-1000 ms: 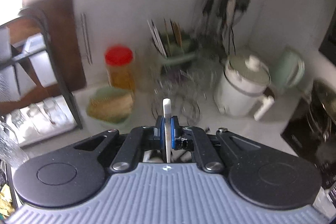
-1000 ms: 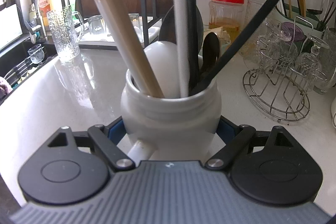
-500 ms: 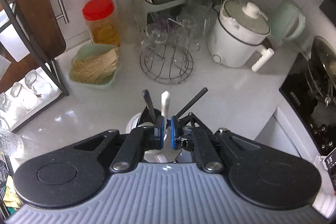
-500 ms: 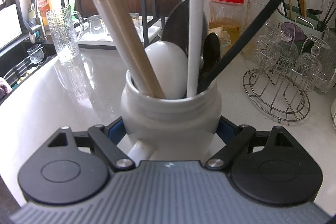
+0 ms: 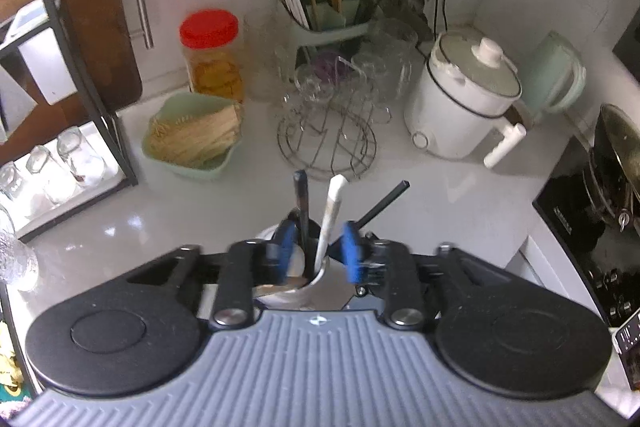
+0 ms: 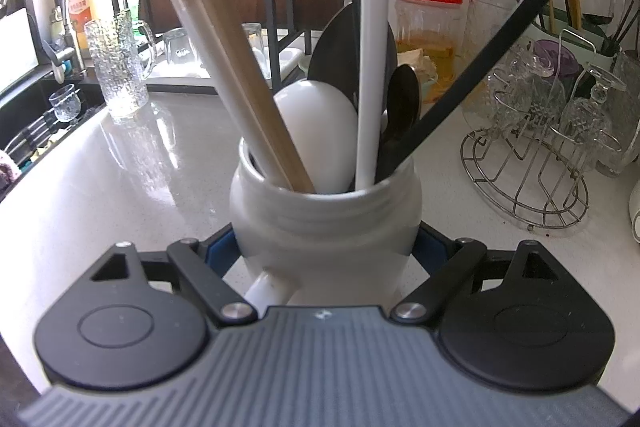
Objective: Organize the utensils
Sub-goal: 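Lower the thin white stick into the mug and open the left tool, then set the mug down on the counter with the right tool and release it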
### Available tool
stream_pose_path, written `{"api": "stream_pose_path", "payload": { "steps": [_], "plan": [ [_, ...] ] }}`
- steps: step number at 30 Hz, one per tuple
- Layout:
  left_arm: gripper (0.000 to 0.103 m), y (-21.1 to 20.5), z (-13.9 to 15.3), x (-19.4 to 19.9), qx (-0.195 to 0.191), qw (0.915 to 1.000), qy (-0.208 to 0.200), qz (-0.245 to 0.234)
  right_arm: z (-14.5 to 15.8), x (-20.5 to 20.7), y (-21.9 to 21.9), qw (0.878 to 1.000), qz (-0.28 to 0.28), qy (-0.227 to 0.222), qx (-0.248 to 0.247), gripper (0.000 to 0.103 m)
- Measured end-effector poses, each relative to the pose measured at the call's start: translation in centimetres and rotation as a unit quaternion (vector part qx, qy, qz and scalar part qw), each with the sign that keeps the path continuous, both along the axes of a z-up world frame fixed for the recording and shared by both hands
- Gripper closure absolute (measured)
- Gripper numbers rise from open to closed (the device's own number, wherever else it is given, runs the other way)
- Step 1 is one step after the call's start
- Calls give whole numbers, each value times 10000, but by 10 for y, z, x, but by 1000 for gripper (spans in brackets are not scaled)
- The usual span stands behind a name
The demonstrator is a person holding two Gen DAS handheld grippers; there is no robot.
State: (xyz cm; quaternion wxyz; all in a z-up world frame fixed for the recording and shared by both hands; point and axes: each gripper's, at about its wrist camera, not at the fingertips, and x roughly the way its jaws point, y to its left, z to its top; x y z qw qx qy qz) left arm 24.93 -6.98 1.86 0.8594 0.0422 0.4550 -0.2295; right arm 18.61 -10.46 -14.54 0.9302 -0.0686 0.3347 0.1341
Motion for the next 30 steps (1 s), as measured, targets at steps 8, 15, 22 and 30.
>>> {"api": "stream_pose_path", "payload": {
  "steps": [8, 15, 22, 30],
  "plan": [
    [27, 21, 16, -21, -303, 9975, -502, 403, 16, -4, -8, 9988, -22, 69, 476, 0],
    [10, 40, 43, -48, -406, 9866, -1235, 985, 54, -23, -14, 9976, -60, -31, 689, 0],
    [2, 65, 64, -78, -262, 9744, -1813, 1301, 97, -49, -21, 9959, -152, -338, 820, 0],
    [2, 83, 58, -102, -194, 9650, -1786, 1912, 140, -75, -36, 9932, -379, -613, 919, 0]
  ]
}}
